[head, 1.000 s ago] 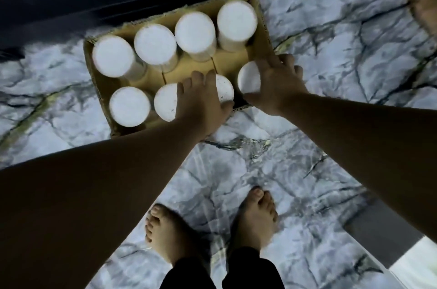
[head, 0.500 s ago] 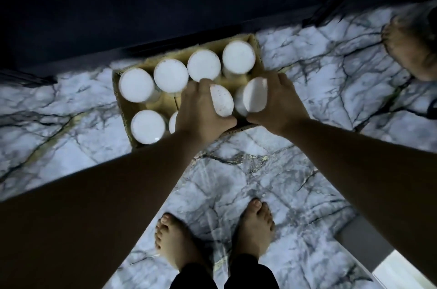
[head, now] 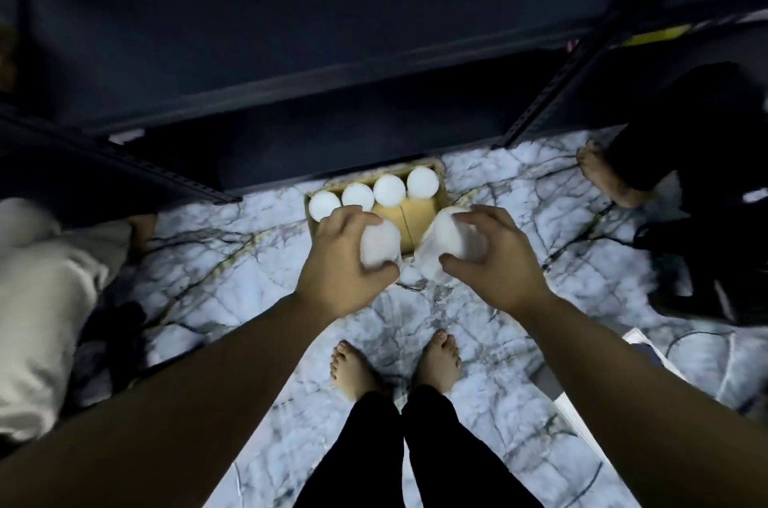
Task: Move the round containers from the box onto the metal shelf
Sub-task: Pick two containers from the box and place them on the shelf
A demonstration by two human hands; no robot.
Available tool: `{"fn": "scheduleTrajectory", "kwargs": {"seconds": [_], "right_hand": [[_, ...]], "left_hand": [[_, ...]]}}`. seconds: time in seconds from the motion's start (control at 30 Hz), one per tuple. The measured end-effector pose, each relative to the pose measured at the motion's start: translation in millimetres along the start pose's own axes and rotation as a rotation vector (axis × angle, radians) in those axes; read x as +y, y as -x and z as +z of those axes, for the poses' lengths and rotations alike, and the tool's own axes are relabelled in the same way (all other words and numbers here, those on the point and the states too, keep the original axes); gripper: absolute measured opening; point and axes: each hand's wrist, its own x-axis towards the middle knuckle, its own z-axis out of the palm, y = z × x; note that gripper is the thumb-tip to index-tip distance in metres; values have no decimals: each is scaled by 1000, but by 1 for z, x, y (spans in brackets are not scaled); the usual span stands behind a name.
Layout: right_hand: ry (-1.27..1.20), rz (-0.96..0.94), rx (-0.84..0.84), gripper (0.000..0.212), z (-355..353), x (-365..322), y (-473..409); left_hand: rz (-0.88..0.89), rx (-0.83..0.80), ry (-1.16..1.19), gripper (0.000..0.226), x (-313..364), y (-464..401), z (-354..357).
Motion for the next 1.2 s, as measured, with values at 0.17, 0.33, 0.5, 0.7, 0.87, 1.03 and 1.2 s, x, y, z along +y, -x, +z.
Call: {"fn": "scheduleTrajectory", "kwargs": {"seconds": [0.17, 0.33, 0.5, 0.7, 0.87, 1.03, 1.2], "right_hand": [[51, -80, -5, 63, -69, -66, 56], [73, -161, 83, 72, -113, -119, 93], [14, -284, 186, 54, -141, -180, 112], [-64, -436, 202, 40, -176, -273, 106], [-110, -568, 233, 47, -203, -348, 98], [-98, -724, 266, 47, -224, -418, 88], [-108, -802, 285, 37, -227, -479, 68]], "left_hand": [[104, -2, -161, 73, 55, 54, -70], [95, 72, -204, 75, 102, 103, -133], [98, 221, -182, 72, 141, 138, -193], [151, 447, -154, 49, 178, 152, -277], [129, 681, -107, 54, 204, 159, -341], [138, 827, -73, 52, 220, 162, -395], [126, 924, -71, 50, 220, 150, -449]]}}
